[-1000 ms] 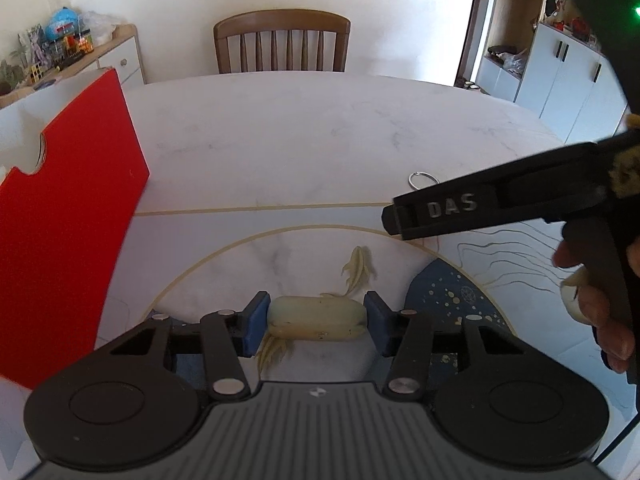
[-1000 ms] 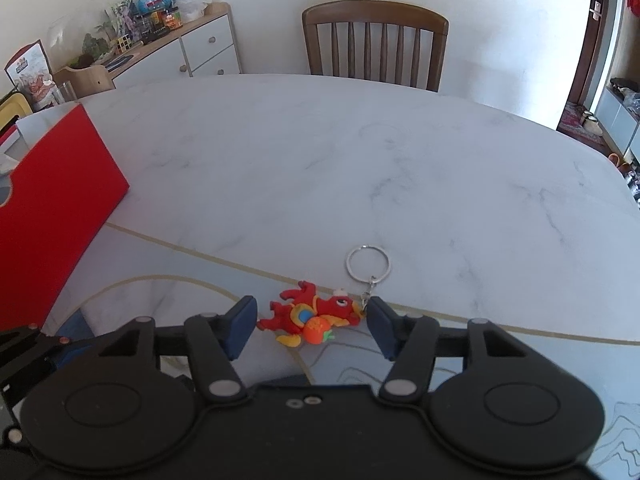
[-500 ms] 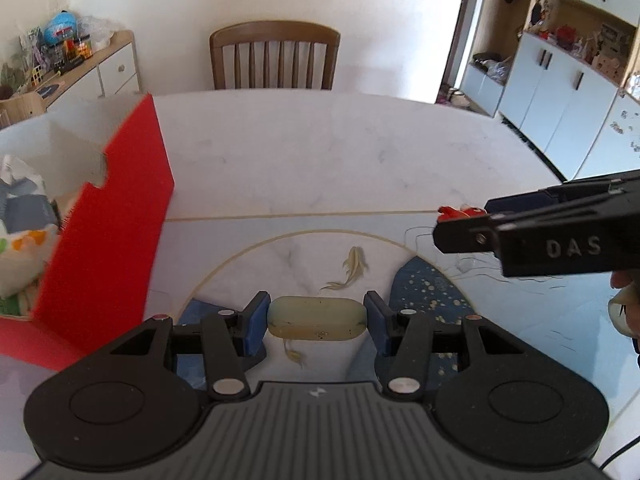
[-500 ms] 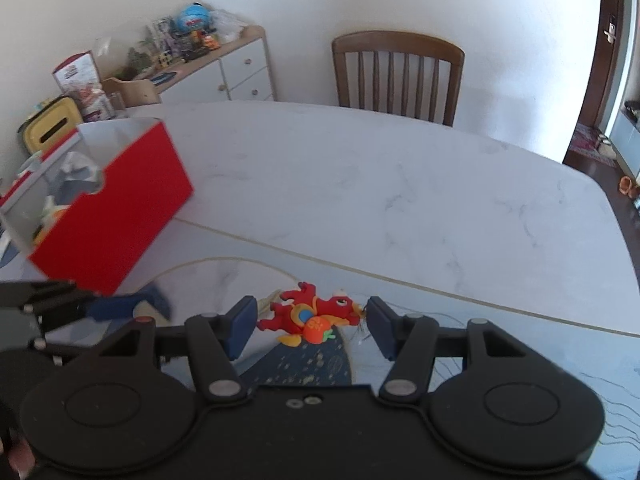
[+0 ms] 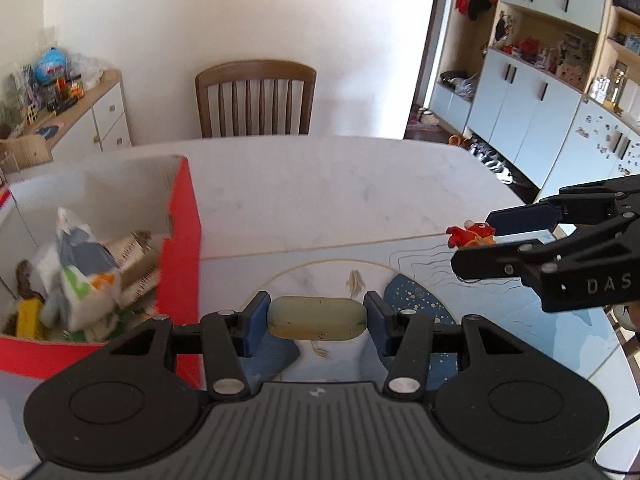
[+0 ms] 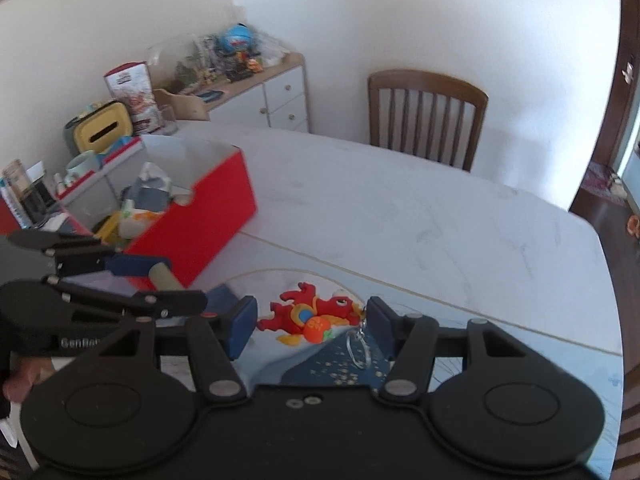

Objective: Organize objects
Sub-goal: 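Carry the cylinder with left gripper while right gripper carries the red charm into the box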

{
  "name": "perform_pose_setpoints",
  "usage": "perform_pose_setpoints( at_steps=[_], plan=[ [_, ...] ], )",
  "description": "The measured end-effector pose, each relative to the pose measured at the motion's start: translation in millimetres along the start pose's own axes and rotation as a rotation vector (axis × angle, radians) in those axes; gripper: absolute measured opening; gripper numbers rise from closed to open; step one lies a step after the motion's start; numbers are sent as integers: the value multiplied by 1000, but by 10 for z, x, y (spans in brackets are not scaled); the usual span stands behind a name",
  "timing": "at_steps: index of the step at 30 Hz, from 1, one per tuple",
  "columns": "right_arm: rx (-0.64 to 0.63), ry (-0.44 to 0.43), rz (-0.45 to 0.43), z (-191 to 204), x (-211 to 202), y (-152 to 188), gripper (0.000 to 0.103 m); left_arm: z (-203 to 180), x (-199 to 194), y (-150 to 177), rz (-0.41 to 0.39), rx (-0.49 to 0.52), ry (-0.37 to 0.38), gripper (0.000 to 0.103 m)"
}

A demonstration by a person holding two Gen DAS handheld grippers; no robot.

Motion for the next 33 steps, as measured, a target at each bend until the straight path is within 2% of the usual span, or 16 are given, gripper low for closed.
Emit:
perform_pose_setpoints(
  at_steps=[7,21,27,33],
  plan=[
    [-69,-7,-32,358,-118,-255,59,279,-325,-179,-29,48,25,50],
    [-196,-25,-100,1189,6,-886,59,1229,-784,-574,-93,51,-27,50],
    [-231,-31,-122,1499,155,-1137,59,1730,-829,-730,-83,21,-55,50],
    [-253,-26,-128,1704,408,-1351,59,2151,-678,-913,-57,-9,-72,50]
  ],
)
Point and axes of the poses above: each gripper's, at about its wrist camera, not at the fingertips, and x roughly the way its jaws point, z to its left, y to its underside, the point moved 5 cm from there along x, roughly the way its jaws point, and after that the axes turned 10 degrees about -x, right-handed, at the moved point
